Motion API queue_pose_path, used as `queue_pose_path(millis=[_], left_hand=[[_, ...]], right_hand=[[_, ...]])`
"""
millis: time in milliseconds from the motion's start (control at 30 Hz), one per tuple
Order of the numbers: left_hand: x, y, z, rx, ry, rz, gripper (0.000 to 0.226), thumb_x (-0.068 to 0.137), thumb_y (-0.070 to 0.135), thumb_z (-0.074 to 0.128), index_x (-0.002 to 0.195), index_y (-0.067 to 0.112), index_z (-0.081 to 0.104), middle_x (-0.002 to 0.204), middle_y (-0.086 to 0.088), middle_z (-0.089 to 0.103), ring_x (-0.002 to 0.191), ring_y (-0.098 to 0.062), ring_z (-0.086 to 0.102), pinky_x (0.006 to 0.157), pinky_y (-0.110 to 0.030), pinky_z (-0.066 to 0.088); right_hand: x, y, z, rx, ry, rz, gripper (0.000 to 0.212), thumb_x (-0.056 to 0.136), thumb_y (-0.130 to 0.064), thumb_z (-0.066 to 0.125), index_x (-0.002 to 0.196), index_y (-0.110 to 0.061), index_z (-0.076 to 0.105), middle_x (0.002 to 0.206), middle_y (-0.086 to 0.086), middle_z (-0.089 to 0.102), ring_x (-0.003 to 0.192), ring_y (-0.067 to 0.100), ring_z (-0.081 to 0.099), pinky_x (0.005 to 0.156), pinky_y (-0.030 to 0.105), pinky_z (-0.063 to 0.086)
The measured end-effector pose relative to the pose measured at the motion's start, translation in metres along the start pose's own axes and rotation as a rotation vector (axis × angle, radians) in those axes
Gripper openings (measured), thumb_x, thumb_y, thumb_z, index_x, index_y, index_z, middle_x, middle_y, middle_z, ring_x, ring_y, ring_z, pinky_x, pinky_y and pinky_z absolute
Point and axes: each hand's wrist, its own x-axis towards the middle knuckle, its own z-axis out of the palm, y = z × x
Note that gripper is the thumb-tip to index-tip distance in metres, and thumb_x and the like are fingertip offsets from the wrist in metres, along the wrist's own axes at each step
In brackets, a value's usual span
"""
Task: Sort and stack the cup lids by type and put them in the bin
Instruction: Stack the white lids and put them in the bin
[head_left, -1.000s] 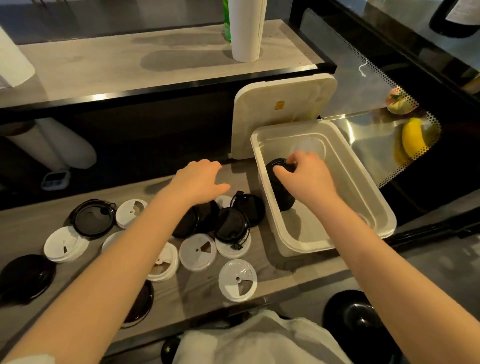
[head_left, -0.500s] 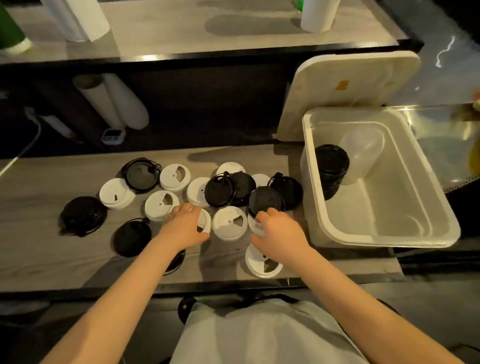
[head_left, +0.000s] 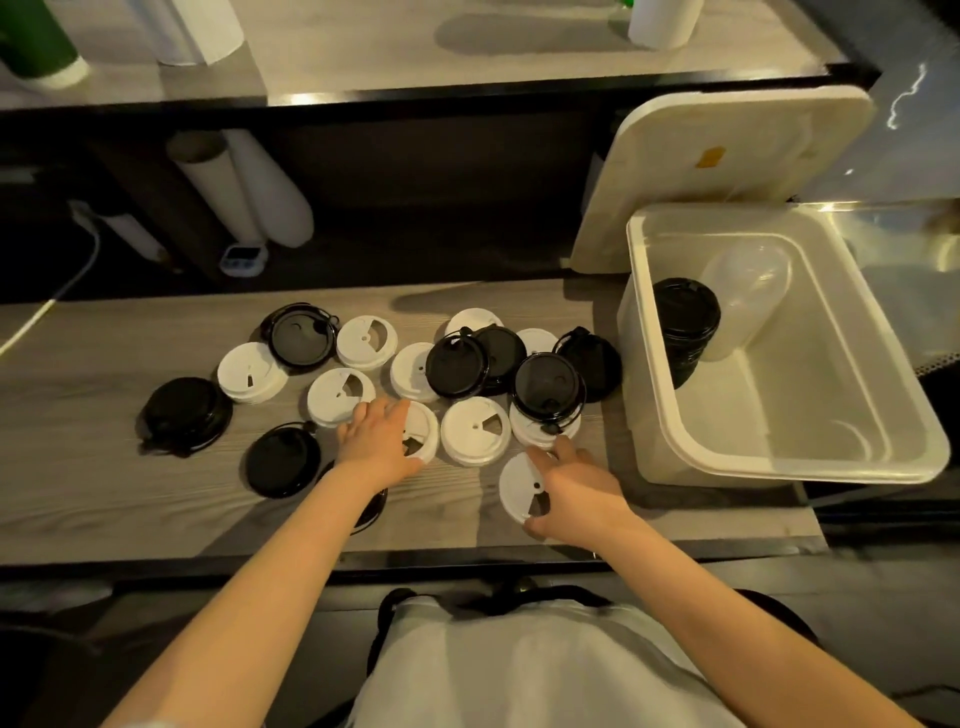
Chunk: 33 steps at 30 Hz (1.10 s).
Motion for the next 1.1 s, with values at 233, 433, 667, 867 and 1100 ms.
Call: queue_pose_path(millis=[233,433,667,867,1100], left_hand=[[0.000,-0.018,-0.004,-0.013,0.020,0.087,0.092,0.075,0.042,0.069,0.147,0.020,0.016,0.150,-0.002,0.024,0.139,-0.023,0.019,0.110,-0.041,0.022],[-0.008,-0.037,-0.018,-0.291,0.024,0.099,0.096,0.067,0.039,0.075,0.142,0.017,0.018,0.139,-0.006,0.018,0.131,-0.028,0.027,0.107,-0.037,0.031],[-0.028,-0.029,-0.034,-0.770,0.025,0.213,0.091,0.067,0.026,0.081,0.137,0.027,0.022,0.131,0.001,0.029,0.116,-0.016,0.037,0.095,-0.027,0.036],[-0.038,-0.026,-0.048,-1.123,-0.049,0.200,0.088,0.063,0.010,0.084,0.127,0.034,0.027,0.125,0.007,0.043,0.119,-0.014,0.044,0.100,-0.033,0.042],[-0.041,-0.037,-0.062,-2.057,-0.421,0.128,0.057,0.075,0.002,0.049,0.132,0.012,0.045,0.130,-0.018,0.054,0.117,-0.031,0.054,0.094,-0.040,0.044]], right_hand=[[0.004,-0.021,-0.001,0.172,0.091,0.103,0.081,0.070,-0.051,0.068,0.135,-0.024,0.028,0.133,0.003,0.041,0.120,0.027,0.037,0.082,0.036,0.043],[0.005,-0.050,-0.017,0.602,0.270,0.092,0.082,0.069,-0.046,0.075,0.134,-0.019,0.032,0.124,-0.001,0.035,0.112,0.019,0.045,0.083,0.029,0.042],[0.023,-0.103,-0.051,1.024,0.380,-0.071,0.076,0.069,-0.022,0.082,0.129,-0.032,0.037,0.125,-0.005,0.035,0.114,0.009,0.037,0.084,0.018,0.033],[0.024,-0.113,-0.067,1.228,0.366,-0.138,0.078,0.058,-0.030,0.080,0.126,-0.037,0.044,0.132,-0.007,0.042,0.122,0.011,0.042,0.100,0.031,0.041],[0.023,-0.110,-0.075,1.292,0.314,-0.199,0.073,0.063,-0.025,0.079,0.128,-0.035,0.050,0.133,-0.008,0.046,0.124,0.012,0.045,0.103,0.034,0.042]])
